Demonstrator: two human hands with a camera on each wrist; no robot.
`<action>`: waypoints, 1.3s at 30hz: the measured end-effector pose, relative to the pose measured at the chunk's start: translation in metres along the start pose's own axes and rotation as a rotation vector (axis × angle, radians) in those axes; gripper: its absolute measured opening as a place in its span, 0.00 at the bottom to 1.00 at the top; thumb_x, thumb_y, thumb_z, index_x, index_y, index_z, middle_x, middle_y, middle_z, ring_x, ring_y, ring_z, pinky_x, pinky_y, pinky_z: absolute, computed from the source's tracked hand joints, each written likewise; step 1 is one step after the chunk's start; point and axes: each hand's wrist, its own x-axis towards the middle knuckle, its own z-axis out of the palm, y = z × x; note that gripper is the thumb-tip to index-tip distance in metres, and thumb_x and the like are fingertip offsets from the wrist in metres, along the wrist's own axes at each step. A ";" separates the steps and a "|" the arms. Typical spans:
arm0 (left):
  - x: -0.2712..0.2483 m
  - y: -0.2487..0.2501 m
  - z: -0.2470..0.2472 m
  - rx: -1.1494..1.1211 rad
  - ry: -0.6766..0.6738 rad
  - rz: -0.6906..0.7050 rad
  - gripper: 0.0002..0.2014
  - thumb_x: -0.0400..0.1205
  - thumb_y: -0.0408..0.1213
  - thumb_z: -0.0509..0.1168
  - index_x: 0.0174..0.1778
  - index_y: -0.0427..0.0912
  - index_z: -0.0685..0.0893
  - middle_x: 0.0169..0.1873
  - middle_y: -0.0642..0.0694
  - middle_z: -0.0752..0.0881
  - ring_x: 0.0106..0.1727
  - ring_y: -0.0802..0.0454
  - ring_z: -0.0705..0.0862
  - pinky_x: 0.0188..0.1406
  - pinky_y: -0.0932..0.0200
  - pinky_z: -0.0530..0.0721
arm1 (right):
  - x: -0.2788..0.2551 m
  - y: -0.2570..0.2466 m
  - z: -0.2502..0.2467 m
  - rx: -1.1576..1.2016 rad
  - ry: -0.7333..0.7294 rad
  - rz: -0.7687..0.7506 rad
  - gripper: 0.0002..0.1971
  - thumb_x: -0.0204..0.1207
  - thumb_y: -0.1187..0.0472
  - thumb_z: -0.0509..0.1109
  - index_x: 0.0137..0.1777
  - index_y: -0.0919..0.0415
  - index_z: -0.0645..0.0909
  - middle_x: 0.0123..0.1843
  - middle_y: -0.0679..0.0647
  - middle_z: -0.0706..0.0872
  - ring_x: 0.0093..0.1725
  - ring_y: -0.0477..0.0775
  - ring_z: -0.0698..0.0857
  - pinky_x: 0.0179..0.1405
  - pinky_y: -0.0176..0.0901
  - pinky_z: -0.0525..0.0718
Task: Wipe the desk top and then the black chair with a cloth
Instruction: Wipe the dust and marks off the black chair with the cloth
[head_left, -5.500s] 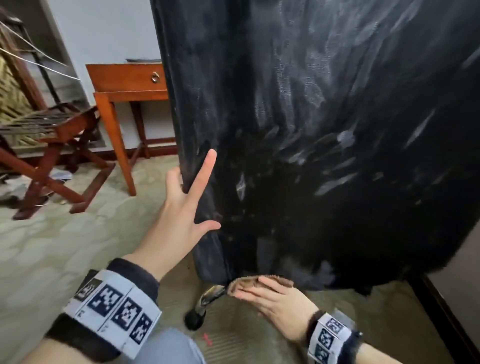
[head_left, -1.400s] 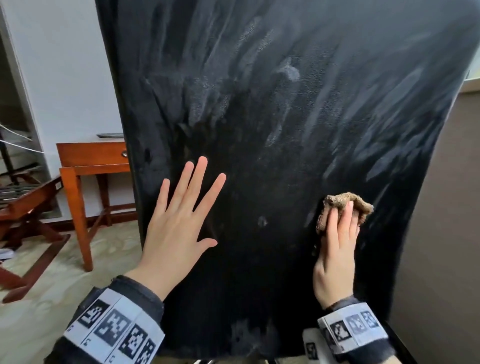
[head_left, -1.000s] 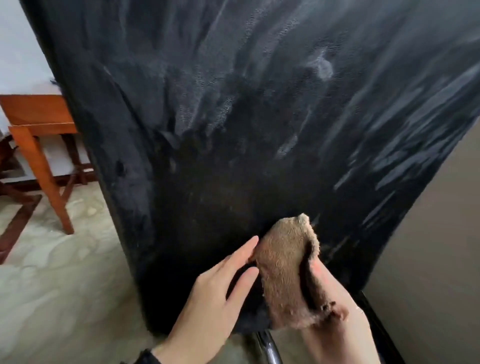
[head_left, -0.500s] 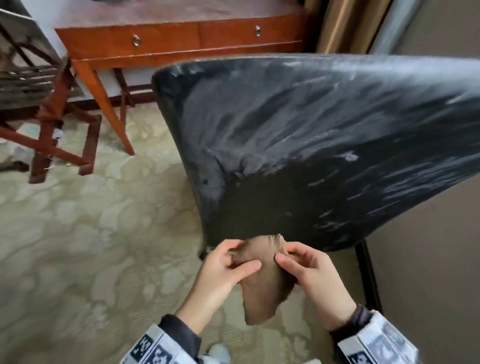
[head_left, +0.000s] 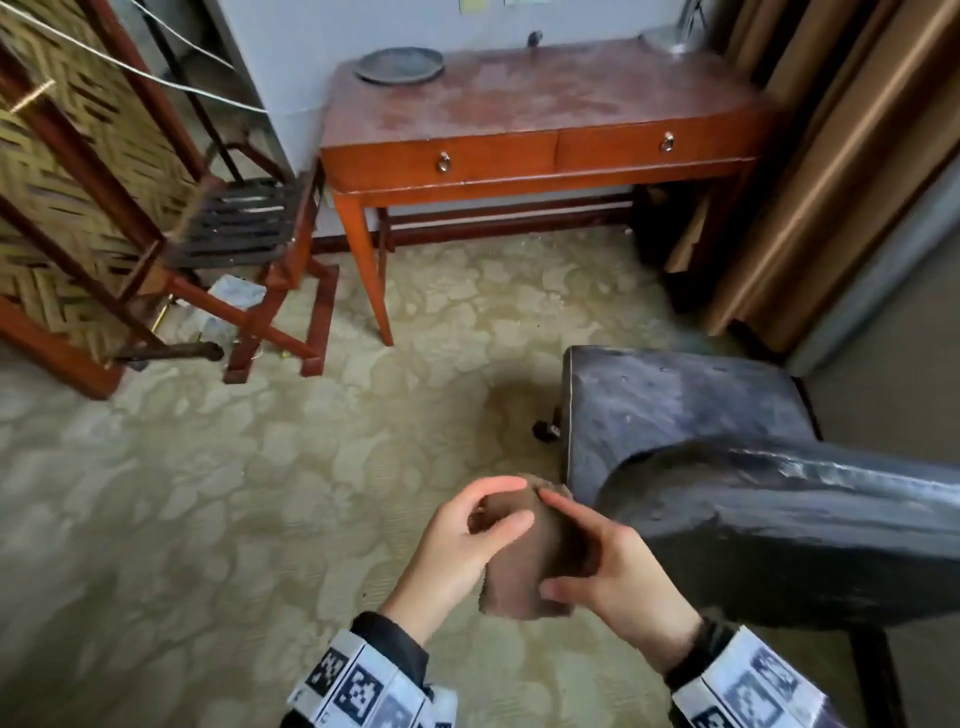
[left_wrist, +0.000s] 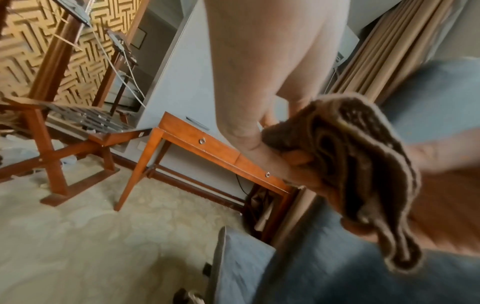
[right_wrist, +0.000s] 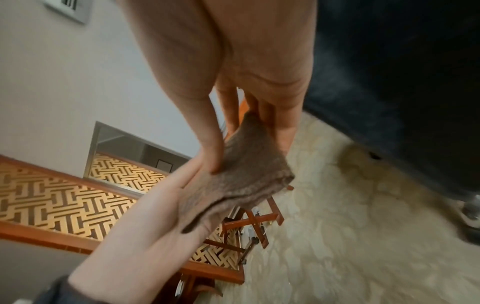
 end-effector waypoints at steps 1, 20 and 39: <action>0.012 0.008 -0.020 0.027 -0.053 -0.007 0.22 0.69 0.31 0.78 0.57 0.53 0.83 0.51 0.55 0.88 0.52 0.62 0.85 0.55 0.68 0.81 | 0.020 -0.015 0.009 -0.090 0.035 -0.028 0.42 0.51 0.71 0.80 0.67 0.46 0.72 0.60 0.42 0.84 0.59 0.33 0.82 0.58 0.23 0.74; 0.331 0.168 -0.211 0.726 0.156 0.338 0.13 0.76 0.37 0.72 0.56 0.42 0.85 0.54 0.57 0.71 0.59 0.57 0.74 0.55 0.72 0.66 | 0.371 -0.262 0.000 -0.624 0.258 -0.179 0.13 0.64 0.63 0.77 0.50 0.58 0.89 0.41 0.54 0.88 0.46 0.52 0.85 0.36 0.28 0.68; 0.724 0.287 -0.318 0.488 0.385 0.377 0.13 0.78 0.32 0.70 0.39 0.56 0.76 0.42 0.53 0.83 0.45 0.57 0.81 0.43 0.74 0.73 | 0.781 -0.413 -0.098 -0.504 0.110 -0.228 0.12 0.75 0.58 0.72 0.37 0.54 0.71 0.42 0.53 0.82 0.44 0.52 0.81 0.39 0.37 0.73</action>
